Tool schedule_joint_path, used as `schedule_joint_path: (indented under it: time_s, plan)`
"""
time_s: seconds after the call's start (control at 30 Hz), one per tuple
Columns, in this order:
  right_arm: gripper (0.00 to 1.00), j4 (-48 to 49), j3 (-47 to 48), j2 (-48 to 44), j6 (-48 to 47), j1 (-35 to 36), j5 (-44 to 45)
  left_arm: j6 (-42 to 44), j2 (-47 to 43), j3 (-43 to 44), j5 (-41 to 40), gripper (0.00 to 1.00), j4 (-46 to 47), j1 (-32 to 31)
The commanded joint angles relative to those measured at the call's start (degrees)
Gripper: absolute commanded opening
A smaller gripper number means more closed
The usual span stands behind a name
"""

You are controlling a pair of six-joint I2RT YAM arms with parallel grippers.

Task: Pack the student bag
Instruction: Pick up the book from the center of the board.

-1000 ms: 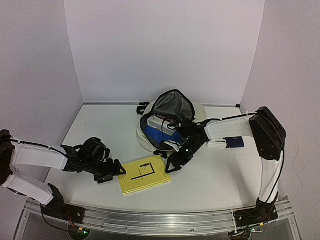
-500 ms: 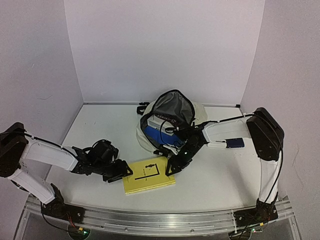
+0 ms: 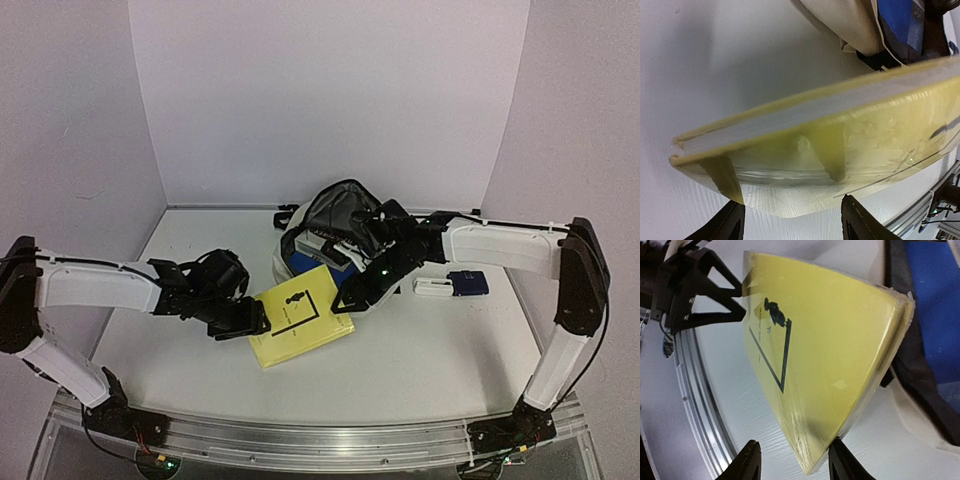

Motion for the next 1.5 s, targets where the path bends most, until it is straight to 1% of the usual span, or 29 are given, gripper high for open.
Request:
schedule_joint_path:
  time_s: [0.0, 0.1, 0.17, 0.27, 0.37, 0.43, 0.5, 0.6, 0.77, 0.93, 1.0, 1.13, 1.23, 1.33, 1.4, 1.47]
  plan:
    - [0.46, 6.26, 8.20, 6.63, -1.30, -3.51, 6.82, 7.69, 9.71, 14.48, 3.14, 0.66, 10.06, 0.98]
    - [0.47, 7.03, 11.85, 10.42, -2.34, -6.14, 10.38, 7.89, 16.03, 18.94, 6.27, 0.68, 12.36, 5.19]
    - [0.51, 7.36, 13.20, 12.13, -2.74, -7.42, 11.72, 7.62, 17.76, 19.88, 7.96, 0.68, 14.40, 7.85]
    - [0.60, 7.47, 14.16, 14.87, -3.61, -8.18, 13.63, 7.89, 18.73, 19.68, 8.11, 0.71, 15.68, 9.34]
    - [0.61, 7.52, 14.82, 17.60, -3.50, -8.90, 14.13, 6.69, 18.88, 16.87, 9.42, 0.74, 18.61, 10.11]
    - [0.59, 7.88, 14.74, 18.86, -3.24, -9.34, 14.74, 4.79, 17.99, 12.87, 10.39, 0.78, 21.63, 10.31]
    - [0.56, 8.27, 14.19, 19.31, -3.07, -9.83, 15.10, 2.62, 16.20, 7.93, 11.39, 0.81, 26.94, 10.31]
    - [0.53, 8.76, 13.27, 19.42, -3.24, -10.12, 16.18, -0.23, 13.90, 1.11, 11.21, 0.84, 32.27, 10.39]
    - [0.49, 8.79, 12.54, 19.80, -3.65, -10.14, 17.79, -2.67, 9.97, -5.12, 9.39, 0.85, 34.43, 10.40]
    - [0.46, 9.01, 11.91, 20.49, -4.12, -10.12, 19.15, -5.55, 6.67, -11.59, 9.60, 0.85, 38.59, 10.32]
    - [0.44, 9.27, 11.53, 20.73, -4.55, -10.17, 19.83, -6.67, 6.00, -13.98, 10.12, 0.85, 41.82, 10.28]
    - [0.39, 9.77, 11.30, 22.17, -4.98, -10.11, 21.41, -7.82, 9.72, -14.79, 12.25, 0.84, 47.48, 10.31]
    - [0.35, 10.13, 10.87, 23.10, -5.34, -10.18, 22.57, -9.72, 14.18, -15.71, 14.30, 0.82, 54.86, 10.31]
    - [0.34, 10.50, 9.85, 23.46, -5.92, -10.13, 23.77, -11.38, 17.65, -16.65, 15.35, 0.80, 61.26, 10.29]
    - [0.33, 10.85, 9.15, 23.55, -6.16, -10.11, 23.97, -12.48, 20.45, -16.81, 16.84, 0.76, 66.07, 10.26]
    - [0.33, 11.12, 8.55, 23.55, -6.15, -10.11, 23.65, -13.67, 22.70, -16.86, 18.80, 0.69, 72.28, 10.22]
